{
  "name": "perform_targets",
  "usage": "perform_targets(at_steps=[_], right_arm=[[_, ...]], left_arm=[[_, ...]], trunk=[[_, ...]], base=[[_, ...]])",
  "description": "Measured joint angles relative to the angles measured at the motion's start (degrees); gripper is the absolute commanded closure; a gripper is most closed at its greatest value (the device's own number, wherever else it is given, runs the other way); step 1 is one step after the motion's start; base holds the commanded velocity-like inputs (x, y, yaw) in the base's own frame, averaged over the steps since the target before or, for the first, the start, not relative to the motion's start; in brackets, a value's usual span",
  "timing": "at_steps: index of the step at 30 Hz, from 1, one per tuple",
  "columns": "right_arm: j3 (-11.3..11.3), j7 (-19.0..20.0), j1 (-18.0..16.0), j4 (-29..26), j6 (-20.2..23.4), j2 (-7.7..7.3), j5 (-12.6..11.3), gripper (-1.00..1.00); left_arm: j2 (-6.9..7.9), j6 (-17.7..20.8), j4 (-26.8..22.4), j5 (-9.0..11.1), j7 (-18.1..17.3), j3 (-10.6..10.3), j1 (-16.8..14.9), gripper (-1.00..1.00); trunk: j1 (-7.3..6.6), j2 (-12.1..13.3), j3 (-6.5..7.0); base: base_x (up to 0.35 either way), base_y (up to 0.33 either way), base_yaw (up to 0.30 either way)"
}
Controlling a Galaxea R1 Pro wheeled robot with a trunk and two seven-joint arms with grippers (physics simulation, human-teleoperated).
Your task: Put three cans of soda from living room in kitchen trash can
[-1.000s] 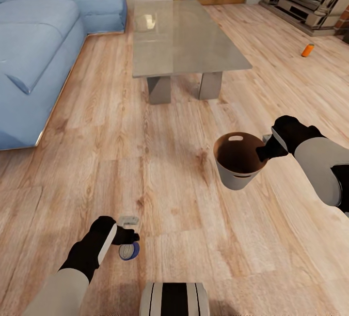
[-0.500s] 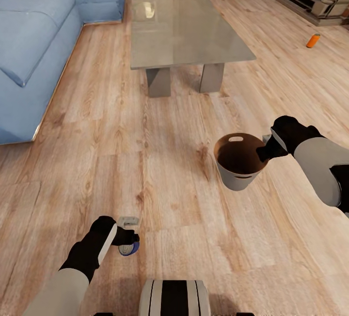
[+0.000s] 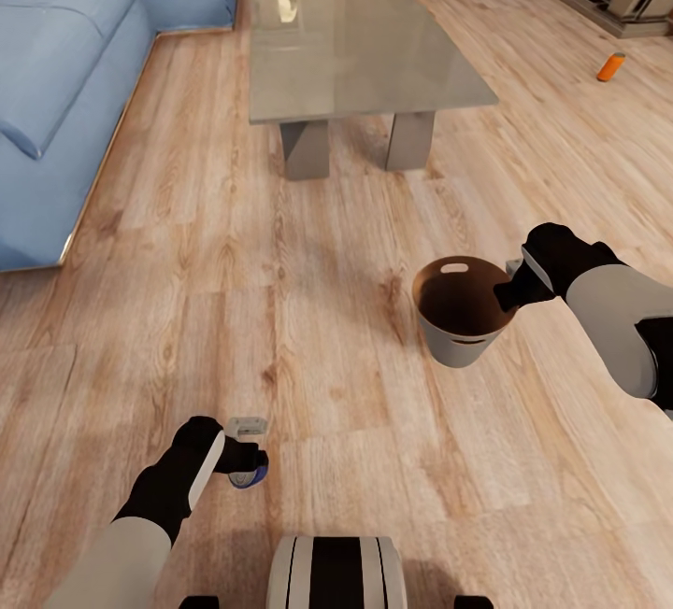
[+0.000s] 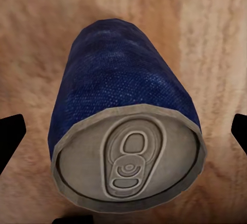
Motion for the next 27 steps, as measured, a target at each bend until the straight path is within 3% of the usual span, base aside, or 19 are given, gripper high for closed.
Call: perform_targets(at_steps=[2, 3, 11, 27], right_arm=[[-0.06, 0.01, 0.00, 0.00, 0.02, 0.00, -0.13, 1.00], [-0.04, 0.00, 0.00, 0.00, 0.01, 0.00, -0.10, 1.00], [0.03, 0.00, 0.00, 0.00, 0.00, -0.08, 0.01, 1.00], [0.15, 0.00, 0.02, 0.00, 0.00, 0.08, 0.03, 1.00]], left_arm=[[0.00, 0.00, 0.00, 0.00, 0.00, 0.03, 0.00, -1.00], [0.00, 0.00, 0.00, 0.00, 0.00, 0.03, 0.00, 1.00], [0.00, 0.05, -1.73, 0.15, 0.04, 0.10, 0.00, 1.00], [0.00, 2.57, -2.13, 0.28, 0.06, -0.14, 0.00, 1.00]], trunk=[[0.00, 0.00, -0.09], [0.00, 0.00, -0.14], [0.00, 0.00, -0.46], [-0.42, 0.21, 2.84]], base=[[0.000, 0.000, 0.000], [0.000, 0.000, 0.000], [0.000, 0.000, 0.000], [0.000, 0.000, 0.000]])
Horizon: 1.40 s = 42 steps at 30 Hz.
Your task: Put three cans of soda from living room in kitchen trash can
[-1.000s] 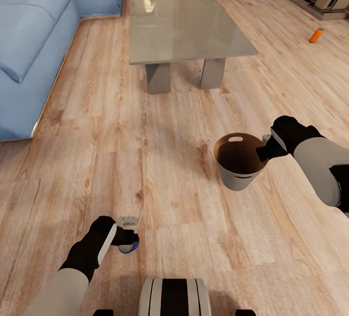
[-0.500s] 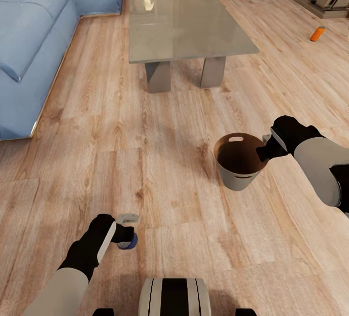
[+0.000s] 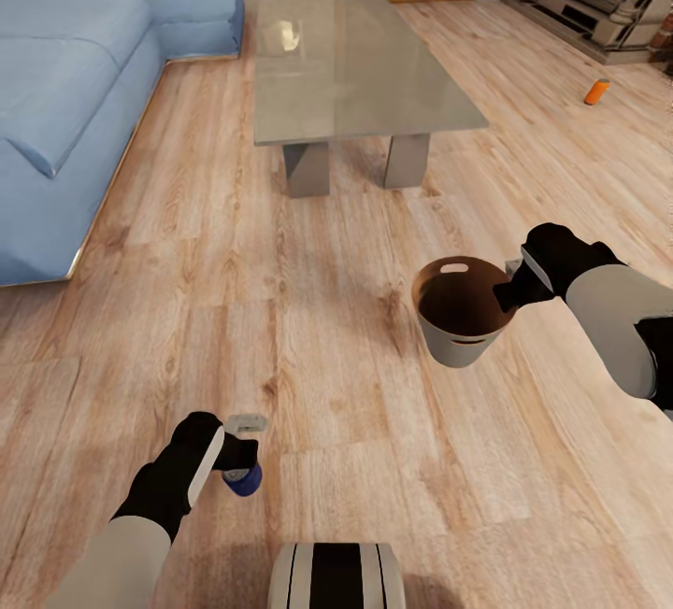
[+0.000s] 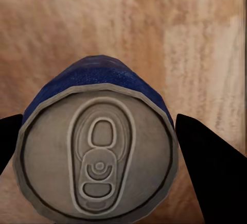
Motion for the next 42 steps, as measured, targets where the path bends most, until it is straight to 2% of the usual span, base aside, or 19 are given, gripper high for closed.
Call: perform_targets(at_steps=[33, 42], right_arm=[[0.05, 0.00, 0.31, 0.09, 0.01, -0.25, 0.05, 1.00], [0.07, 0.00, 0.32, 0.10, 0.00, -0.25, 0.10, 1.00]], left_arm=[[0.00, 0.22, -0.15, -0.13, 0.05, -0.25, 0.00, 1.00], [0.09, 0.24, -0.15, -0.13, 0.05, -0.25, 0.00, 1.00]], trunk=[[-0.85, 0.44, 7.31], [-2.82, 4.04, 8.93]], base=[[0.000, 0.000, 0.000], [0.000, 0.000, 0.000]])
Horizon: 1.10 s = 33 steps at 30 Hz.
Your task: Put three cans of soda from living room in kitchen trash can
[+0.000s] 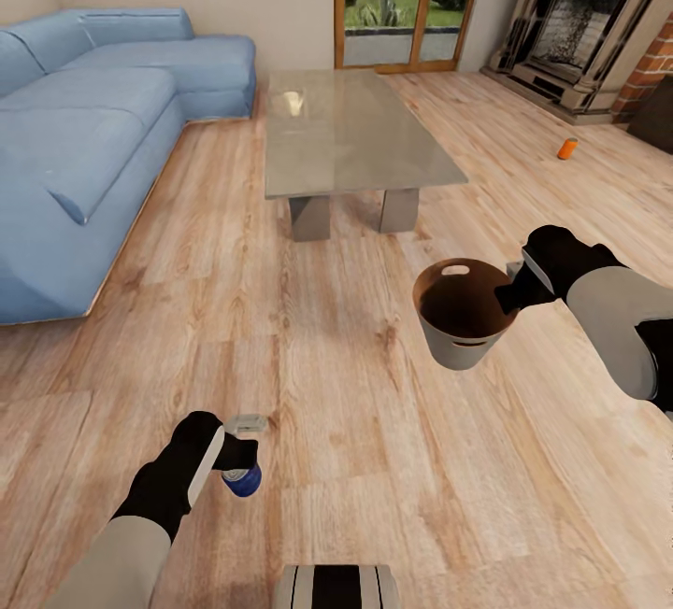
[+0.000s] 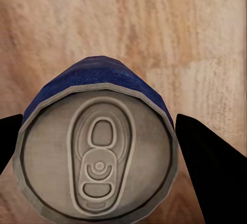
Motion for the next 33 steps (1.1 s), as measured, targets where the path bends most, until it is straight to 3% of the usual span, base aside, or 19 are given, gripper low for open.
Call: perform_targets(at_steps=[25, 33], right_arm=[[-0.08, 0.00, 0.14, 0.01, 0.02, -0.16, -0.16, 1.00], [0.19, 0.20, 4.36, -0.16, 0.02, -1.01, 0.11, 1.00]], left_arm=[[0.00, 0.66, -2.53, 0.00, 0.00, -0.10, 0.00, 1.00], [0.38, 0.90, -2.72, -0.19, -0.33, -0.04, -0.04, 1.00]], trunk=[[-5.49, 10.03, 4.49], [-7.24, 13.24, 5.92]], base=[[0.000, 0.000, 0.000], [0.000, 0.000, 0.000]])
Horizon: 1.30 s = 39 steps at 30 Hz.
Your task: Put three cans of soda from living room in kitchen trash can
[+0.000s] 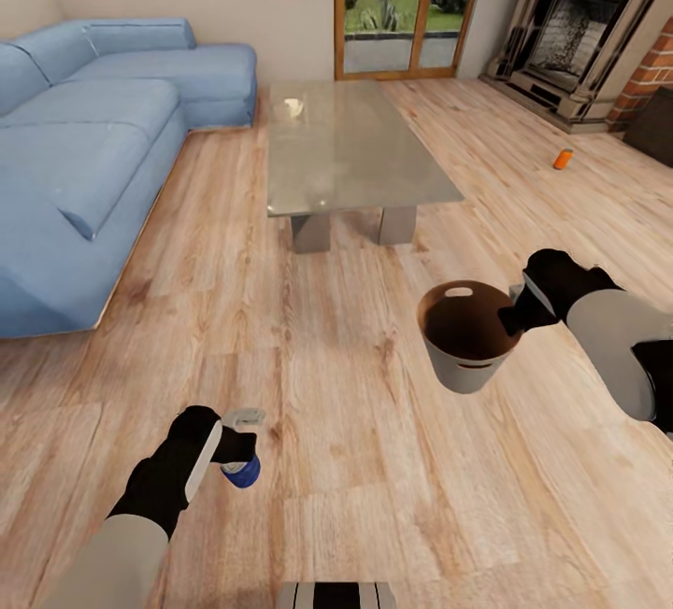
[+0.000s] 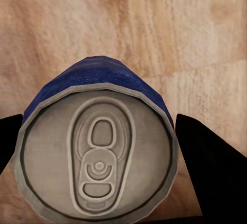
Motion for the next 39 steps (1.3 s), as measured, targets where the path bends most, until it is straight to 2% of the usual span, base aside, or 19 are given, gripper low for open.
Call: perform_targets(at_steps=[3, 4, 7, 11, 14, 15, 16, 17, 19, 21, 24, 29, 33, 35, 38, 39], right_arm=[[-0.10, 0.36, 2.46, -0.36, 0.03, -0.36, -0.16, 1.00], [-0.56, 0.51, 3.52, -0.75, -0.08, -0.47, 0.11, 1.00], [-0.55, 0.74, 5.28, -0.86, -0.07, -0.58, -0.13, 1.00], [-0.56, 0.90, 7.58, -0.86, 0.03, -0.58, -0.90, 1.00], [-0.41, 1.96, 10.23, -0.89, -0.01, -0.51, -0.52, 1.00], [-0.35, 3.72, 11.81, -1.12, -0.93, -0.37, 0.66, 1.00], [-0.31, 4.21, 12.36, -0.07, -1.08, -0.33, -0.50, 1.00], [-0.43, 4.81, 13.16, -0.67, -1.55, -0.26, -0.83, 1.00], [-1.02, 5.45, 14.07, -1.07, -2.07, -0.08, -1.49, 1.00], [-1.04, 5.71, 14.90, -1.10, -2.31, 0.00, -1.45, 1.00], [-0.42, 5.75, 15.38, -1.10, -2.77, 0.05, 0.23, 1.00], [-1.14, 5.79, 16.26, -1.08, -2.57, 0.26, -1.27, 1.00], [-0.34, 5.62, 16.83, -1.04, -2.74, 0.90, 0.04, 1.00], [-0.56, 5.54, 16.91, -1.04, -2.73, 1.27, -0.18, 1.00], [-0.99, 5.43, 17.08, -1.01, -2.61, 2.33, -1.01, 1.00], [-0.84, 5.33, 17.25, -1.00, -2.62, 2.92, -0.91, 1.00]], left_arm=[[1.59, 0.04, -0.01, -0.24, -0.10, 0.04, -0.03, 1.00], [2.75, 0.04, 0.01, -0.41, -0.11, 0.09, -0.04, 1.00], [4.99, 0.00, 0.16, -0.19, -0.30, 0.24, -0.04, 1.00], [6.29, -0.04, 0.60, 0.06, -0.81, 0.33, -0.10, 1.00], [7.44, 1.15, 0.34, -0.43, -1.21, 0.37, -0.79, 1.00], [9.75, 1.26, 1.06, 0.10, -1.99, 0.28, -2.90, 1.00], [10.62, 1.23, 1.45, -1.09, -2.72, 0.26, -3.53, 1.00], [11.86, 1.26, 2.01, 0.05, -4.43, 0.20, -4.30, 1.00], [14.34, 1.25, 2.64, -0.29, -8.32, 0.16, -5.53, 1.00], [15.63, 1.27, 2.68, 0.11, -12.54, 0.11, -6.13, 1.00], [16.23, 1.27, 2.34, 0.06, -16.38, 0.01, -6.58, 1.00], [16.49, 1.27, 1.86, -0.05, -18.86, -0.03, -8.26, 1.00], [16.55, 1.27, 1.54, 0.08, -20.80, -0.55, -10.31, 1.00], [16.57, 1.27, 1.46, 0.11, -21.90, -1.43, -11.35, 1.00], [16.57, 1.27, 1.42, 0.15, -25.15, -4.34, -14.13, 1.00], [16.56, 1.27, 1.40, 0.54, -27.30, -6.18, -15.67, 1.00]], trunk=[[-0.66, 1.20, 0.54], [-0.88, 1.60, 0.73], [-1.54, 2.81, 1.26], [-2.42, 4.41, 1.98], [-3.08, 5.61, 2.52], [-3.29, 6.02, 2.70], [-3.51, 6.42, 2.88], [-3.73, 6.82, 3.05], [-4.18, 7.62, 3.42], [-4.62, 8.42, 3.78], [-5.28, 9.62, 4.32], [-6.37, 11.63, 5.22], [-7.25, 13.23, 5.93], [-7.69, 14.03, 6.29], [-8.35, 15.24, 6.83], [-8.57, 15.64, 7.02]], base=[[0.000, 0.000, 0.000], [0.000, 0.000, 0.000], [0.000, 0.000, 0.000], [0.000, 0.000, 0.000], [0.000, 0.000, 0.000], [0.000, 0.000, 0.000], [0.000, 0.000, 0.000], [0.000, 0.000, 0.000], [0.000, 0.000, 0.000], [0.000, 0.000, 0.000], [0.000, 0.000, 0.000], [0.000, 0.000, 0.000], [0.000, 0.000, 0.000], [0.000, 0.000, 0.000], [0.000, 0.000, 0.000], [0.000, 0.000, 0.000]])
